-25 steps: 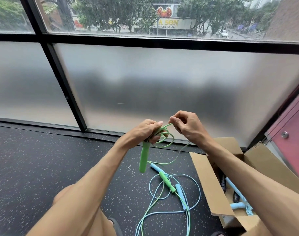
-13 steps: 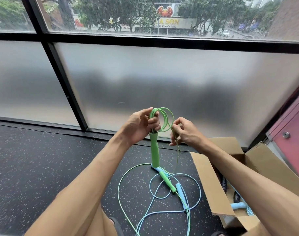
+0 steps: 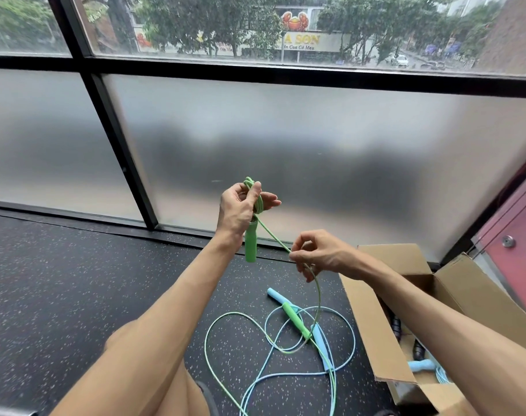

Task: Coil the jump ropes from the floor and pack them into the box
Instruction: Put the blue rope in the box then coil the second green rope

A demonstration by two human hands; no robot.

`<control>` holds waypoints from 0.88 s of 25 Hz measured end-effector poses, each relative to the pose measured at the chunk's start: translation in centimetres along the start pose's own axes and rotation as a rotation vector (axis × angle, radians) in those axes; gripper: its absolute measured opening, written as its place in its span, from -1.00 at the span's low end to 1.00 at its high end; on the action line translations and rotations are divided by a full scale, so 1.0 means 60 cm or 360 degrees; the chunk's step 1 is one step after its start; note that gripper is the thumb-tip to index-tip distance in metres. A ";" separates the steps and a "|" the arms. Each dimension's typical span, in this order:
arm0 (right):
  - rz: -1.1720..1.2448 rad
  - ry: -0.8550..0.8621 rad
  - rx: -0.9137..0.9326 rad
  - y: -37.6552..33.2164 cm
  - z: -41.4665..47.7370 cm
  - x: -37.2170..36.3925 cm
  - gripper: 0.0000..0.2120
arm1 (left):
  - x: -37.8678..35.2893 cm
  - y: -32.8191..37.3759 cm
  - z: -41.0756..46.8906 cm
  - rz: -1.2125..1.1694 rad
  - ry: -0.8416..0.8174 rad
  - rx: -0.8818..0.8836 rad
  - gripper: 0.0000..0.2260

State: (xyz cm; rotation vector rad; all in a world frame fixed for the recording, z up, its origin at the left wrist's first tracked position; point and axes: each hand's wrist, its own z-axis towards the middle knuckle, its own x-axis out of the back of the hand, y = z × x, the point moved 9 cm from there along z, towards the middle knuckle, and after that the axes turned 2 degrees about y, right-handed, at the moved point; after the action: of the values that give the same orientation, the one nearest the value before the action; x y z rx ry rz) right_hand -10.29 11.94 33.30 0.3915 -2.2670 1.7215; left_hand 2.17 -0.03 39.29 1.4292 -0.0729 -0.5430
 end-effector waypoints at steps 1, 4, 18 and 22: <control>-0.0034 0.0046 0.0096 -0.015 0.000 0.005 -0.86 | -0.001 0.001 0.000 0.0176 -0.0003 -0.0073 -0.86; -0.0193 0.0261 0.0343 -0.056 -0.002 0.030 -0.83 | -0.014 -0.006 -0.002 0.0716 -0.0128 -0.0183 -0.85; -0.0200 0.0726 0.0577 -0.071 -0.004 0.097 -0.84 | -0.092 -0.069 -0.072 0.0543 -0.0988 0.0626 -0.64; 0.0096 0.0672 0.0425 -0.049 0.008 0.091 -0.81 | -0.101 -0.053 -0.078 -0.0105 -0.0987 0.0811 -0.67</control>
State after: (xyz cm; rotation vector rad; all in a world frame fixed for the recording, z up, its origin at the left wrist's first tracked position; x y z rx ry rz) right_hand -14.28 10.44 37.84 0.0032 -1.7762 1.9275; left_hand -2.45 6.53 37.17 1.7061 -0.7012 -1.0621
